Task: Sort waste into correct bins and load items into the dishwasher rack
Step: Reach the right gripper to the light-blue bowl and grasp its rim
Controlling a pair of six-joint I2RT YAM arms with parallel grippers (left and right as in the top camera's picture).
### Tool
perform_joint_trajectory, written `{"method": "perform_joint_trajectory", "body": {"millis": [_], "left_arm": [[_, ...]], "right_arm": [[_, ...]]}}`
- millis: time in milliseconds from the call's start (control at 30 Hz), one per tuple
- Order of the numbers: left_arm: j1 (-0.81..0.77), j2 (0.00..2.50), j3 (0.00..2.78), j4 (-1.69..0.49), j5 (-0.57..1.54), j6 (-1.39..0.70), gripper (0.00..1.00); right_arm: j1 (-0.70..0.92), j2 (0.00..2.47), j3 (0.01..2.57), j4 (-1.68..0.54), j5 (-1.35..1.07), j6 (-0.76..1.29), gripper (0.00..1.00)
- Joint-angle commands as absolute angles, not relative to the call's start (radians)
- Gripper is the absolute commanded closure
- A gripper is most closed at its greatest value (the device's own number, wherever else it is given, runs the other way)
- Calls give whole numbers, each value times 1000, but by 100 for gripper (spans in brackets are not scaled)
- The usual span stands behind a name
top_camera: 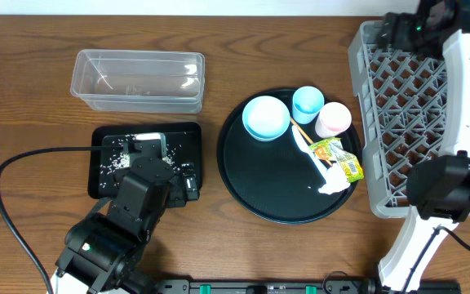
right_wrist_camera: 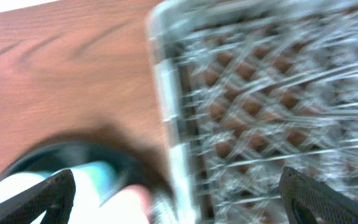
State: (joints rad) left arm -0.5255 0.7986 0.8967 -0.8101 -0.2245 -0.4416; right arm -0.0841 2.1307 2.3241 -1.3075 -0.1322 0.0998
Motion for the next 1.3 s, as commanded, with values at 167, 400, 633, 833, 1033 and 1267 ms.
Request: {"method": "perform_joint_trajectory", "body": {"millis": [167, 400, 633, 833, 1033, 1267], "left_arm": [[-522, 798, 911, -811, -241, -435, 2], [-522, 798, 911, -811, -241, -435, 2], [-522, 798, 911, -811, -241, -435, 2], [-522, 798, 911, -811, -241, -435, 2], [-522, 798, 911, -811, -241, -435, 2], [-522, 798, 911, -811, -241, -435, 2]], "right_arm": [[194, 2125, 2341, -1374, -64, 104, 1], [416, 2126, 2313, -1359, 15, 1, 1], [545, 2134, 2128, -1164, 35, -17, 12], [593, 2134, 1943, -1040, 33, -14, 12], [613, 2134, 1822, -980, 17, 14, 21], [621, 2134, 1705, -920, 6, 14, 32]]}}
